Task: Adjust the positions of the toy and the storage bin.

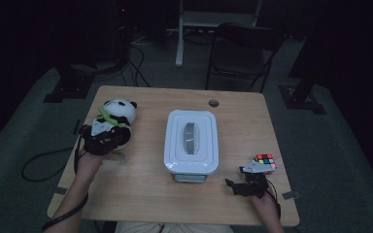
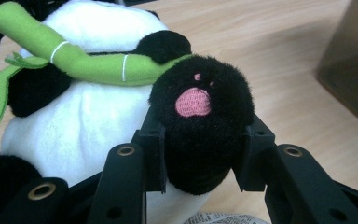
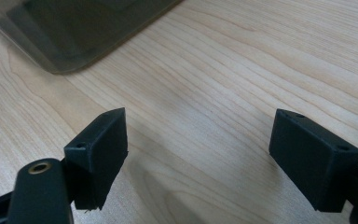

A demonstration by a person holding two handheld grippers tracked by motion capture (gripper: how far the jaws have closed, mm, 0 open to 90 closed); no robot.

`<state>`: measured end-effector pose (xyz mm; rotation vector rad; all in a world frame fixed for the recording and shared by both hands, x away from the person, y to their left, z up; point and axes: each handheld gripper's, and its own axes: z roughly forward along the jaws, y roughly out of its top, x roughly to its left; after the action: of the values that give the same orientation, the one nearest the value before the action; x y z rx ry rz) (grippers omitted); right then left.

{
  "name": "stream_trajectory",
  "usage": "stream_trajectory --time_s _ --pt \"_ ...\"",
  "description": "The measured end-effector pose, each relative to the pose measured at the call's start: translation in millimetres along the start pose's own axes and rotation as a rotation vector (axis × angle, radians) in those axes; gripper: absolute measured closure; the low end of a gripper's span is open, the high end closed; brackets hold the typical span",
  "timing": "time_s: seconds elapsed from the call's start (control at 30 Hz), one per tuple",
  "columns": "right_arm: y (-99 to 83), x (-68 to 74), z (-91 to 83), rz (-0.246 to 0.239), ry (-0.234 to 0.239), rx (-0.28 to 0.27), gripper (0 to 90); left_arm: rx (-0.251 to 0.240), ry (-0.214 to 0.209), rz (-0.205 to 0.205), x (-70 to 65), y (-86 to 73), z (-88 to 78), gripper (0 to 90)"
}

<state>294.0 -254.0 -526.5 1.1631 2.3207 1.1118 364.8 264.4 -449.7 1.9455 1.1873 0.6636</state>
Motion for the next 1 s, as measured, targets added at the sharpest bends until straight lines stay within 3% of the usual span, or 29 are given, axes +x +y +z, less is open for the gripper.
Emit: stream_trajectory --time_s 0.57,1.0 --pt "0.0 0.2 0.4 -0.005 0.006 0.009 19.0 0.021 -0.123 0.063 -17.1 -32.4 -51.1 62.1" --pt "0.0 0.1 0.5 0.000 0.010 0.014 19.0 0.025 -0.126 0.055 -17.6 -47.7 -72.2 60.1"
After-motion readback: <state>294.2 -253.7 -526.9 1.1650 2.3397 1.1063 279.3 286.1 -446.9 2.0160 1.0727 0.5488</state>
